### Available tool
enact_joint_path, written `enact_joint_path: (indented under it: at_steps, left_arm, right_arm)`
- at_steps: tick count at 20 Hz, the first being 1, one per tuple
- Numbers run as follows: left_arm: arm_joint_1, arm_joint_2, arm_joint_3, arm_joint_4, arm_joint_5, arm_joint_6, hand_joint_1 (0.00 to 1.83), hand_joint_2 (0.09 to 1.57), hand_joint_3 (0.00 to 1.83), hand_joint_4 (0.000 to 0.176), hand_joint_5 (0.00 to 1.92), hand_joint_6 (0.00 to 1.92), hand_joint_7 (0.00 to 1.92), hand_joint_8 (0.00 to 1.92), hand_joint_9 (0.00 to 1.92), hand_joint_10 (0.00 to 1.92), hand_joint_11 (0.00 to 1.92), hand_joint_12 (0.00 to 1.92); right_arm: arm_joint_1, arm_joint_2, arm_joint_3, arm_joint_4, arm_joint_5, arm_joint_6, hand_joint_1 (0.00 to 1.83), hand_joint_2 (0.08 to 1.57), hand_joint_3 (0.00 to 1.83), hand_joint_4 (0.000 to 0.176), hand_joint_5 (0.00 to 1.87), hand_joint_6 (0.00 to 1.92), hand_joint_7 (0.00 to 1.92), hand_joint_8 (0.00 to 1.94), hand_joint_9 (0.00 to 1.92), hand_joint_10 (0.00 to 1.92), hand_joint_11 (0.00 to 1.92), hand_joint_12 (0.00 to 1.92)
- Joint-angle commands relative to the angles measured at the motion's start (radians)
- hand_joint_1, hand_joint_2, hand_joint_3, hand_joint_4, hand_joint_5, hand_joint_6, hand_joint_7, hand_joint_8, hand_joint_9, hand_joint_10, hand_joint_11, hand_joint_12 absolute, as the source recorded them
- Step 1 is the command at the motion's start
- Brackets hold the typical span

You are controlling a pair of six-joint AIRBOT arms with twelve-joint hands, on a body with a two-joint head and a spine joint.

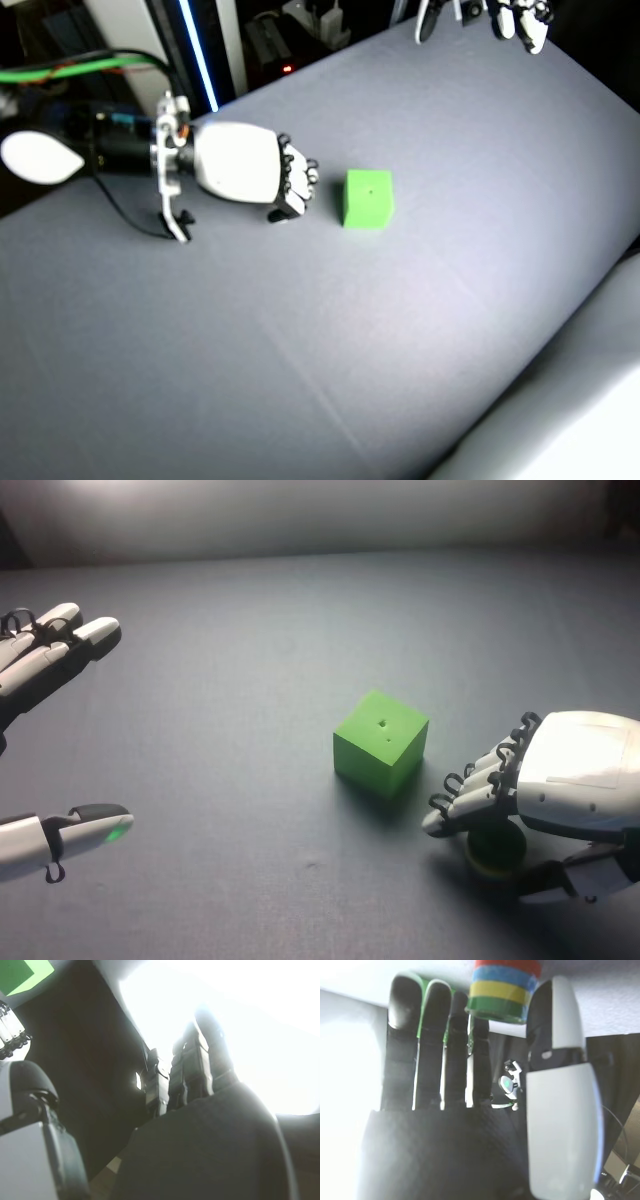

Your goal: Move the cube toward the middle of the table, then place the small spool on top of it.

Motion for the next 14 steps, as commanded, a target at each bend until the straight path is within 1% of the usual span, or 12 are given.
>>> enact_joint_path:
  at_steps: [1, 2, 3, 4, 6, 7, 8, 9, 10, 11, 13, 14]
  left_arm:
    - [-0.003, -0.003, 0.003, 0.004, -0.127, -0.004, 0.83, 0.95, 0.00, 0.087, 0.22, 0.00, 0.10, 0.00, 0.15, 0.00, 0.01, 0.76]
    - [-0.003, -0.003, 0.003, 0.004, -0.127, -0.004, 0.82, 0.95, 0.00, 0.092, 0.21, 0.00, 0.10, 0.00, 0.15, 0.01, 0.01, 0.77]
    - [-0.003, -0.003, 0.003, 0.004, -0.127, -0.004, 0.83, 0.95, 0.00, 0.100, 0.21, 0.00, 0.10, 0.00, 0.16, 0.01, 0.01, 0.77]
    - [-0.003, -0.003, 0.002, 0.004, -0.127, -0.004, 0.82, 0.95, 0.00, 0.095, 0.22, 0.00, 0.09, 0.00, 0.15, 0.00, 0.00, 0.76]
    - [-0.003, -0.005, 0.002, 0.002, -0.127, -0.004, 0.84, 0.94, 0.00, 0.090, 0.22, 0.00, 0.10, 0.00, 0.15, 0.00, 0.00, 0.76]
    - [-0.002, -0.006, 0.002, 0.000, -0.127, -0.004, 0.85, 0.95, 0.00, 0.095, 0.23, 0.00, 0.10, 0.00, 0.15, 0.00, 0.00, 0.73]
    - [-0.002, -0.006, 0.002, -0.001, -0.127, -0.004, 0.85, 0.95, 0.00, 0.095, 0.23, 0.00, 0.10, 0.00, 0.15, 0.00, 0.00, 0.73]
    - [-0.001, -0.006, 0.002, -0.003, -0.127, -0.004, 0.83, 0.95, 0.00, 0.096, 0.22, 0.00, 0.10, 0.00, 0.16, 0.00, 0.01, 0.73]
    - [-0.001, -0.006, 0.002, -0.003, -0.127, -0.004, 0.83, 0.95, 0.00, 0.096, 0.22, 0.00, 0.10, 0.00, 0.16, 0.00, 0.01, 0.73]
    - [-0.001, -0.006, 0.003, -0.004, -0.125, -0.004, 0.85, 0.95, 0.00, 0.092, 0.22, 0.00, 0.10, 0.00, 0.15, 0.00, 0.00, 0.75]
    - [-0.001, -0.006, 0.004, -0.005, -0.124, -0.004, 0.87, 0.95, 0.00, 0.095, 0.23, 0.00, 0.10, 0.00, 0.14, 0.00, 0.00, 0.73]
    - [0.000, -0.006, 0.004, -0.005, -0.124, -0.004, 0.88, 0.95, 0.00, 0.086, 0.24, 0.00, 0.11, 0.00, 0.15, 0.00, 0.00, 0.75]
  right_arm:
    - [0.011, 0.000, -0.001, 0.024, 0.096, 0.002, 1.15, 1.01, 0.00, 0.000, 0.79, 0.02, 0.47, 1.11, 0.72, 1.63, 0.82, 1.75]
    - [0.011, 0.000, -0.001, 0.024, 0.096, 0.002, 1.19, 1.03, 0.00, 0.000, 0.84, 0.03, 0.50, 1.19, 0.76, 1.61, 0.84, 1.74]
    - [0.012, 0.000, -0.001, 0.024, 0.096, 0.002, 1.23, 1.14, 0.01, 0.000, 0.85, 0.76, 0.80, 1.36, 0.90, 1.56, 0.96, 1.70]
    - [0.012, 0.000, 0.000, 0.024, 0.096, 0.002, 1.25, 1.16, 0.00, 0.000, 0.89, 0.87, 0.88, 1.36, 0.99, 1.41, 1.01, 1.57]
    - [0.013, 0.001, 0.001, 0.027, 0.096, 0.002, 1.25, 1.15, 0.00, 0.000, 0.96, 0.79, 0.89, 1.38, 1.02, 1.41, 1.05, 1.55]
    - [0.015, 0.001, 0.004, 0.033, 0.096, 0.002, 1.26, 1.11, 0.00, 0.000, 1.09, 0.64, 0.94, 1.27, 1.10, 1.21, 1.06, 1.40]
    - [0.016, 0.001, 0.007, 0.040, 0.099, 0.002, 1.26, 1.11, 0.00, 0.000, 1.09, 0.64, 0.94, 1.27, 1.10, 1.21, 1.06, 1.40]
    - [0.018, 0.001, 0.011, 0.050, 0.107, 0.002, 1.27, 1.11, 0.00, 0.000, 1.17, 0.43, 0.91, 1.35, 1.11, 1.28, 1.06, 1.50]
    - [0.020, 0.002, 0.016, 0.063, 0.118, 0.002, 1.27, 1.11, 0.00, 0.000, 1.17, 0.43, 0.91, 1.35, 1.11, 1.28, 1.06, 1.50]
    - [0.026, 0.004, 0.023, 0.081, 0.135, 0.002, 1.25, 1.14, 0.00, 0.000, 1.09, 0.54, 0.84, 1.46, 1.00, 1.46, 0.97, 1.64]
    - [0.052, 0.005, 0.037, 0.102, 0.156, 0.002, 1.26, 1.13, 0.00, 0.000, 1.11, 0.49, 0.89, 1.39, 0.98, 1.36, 0.92, 1.57]
    - [0.076, 0.005, 0.046, 0.109, 0.164, 0.002, 1.21, 1.06, 0.00, 0.000, 1.14, 0.64, 0.89, 1.32, 0.93, 1.54, 0.90, 1.74]
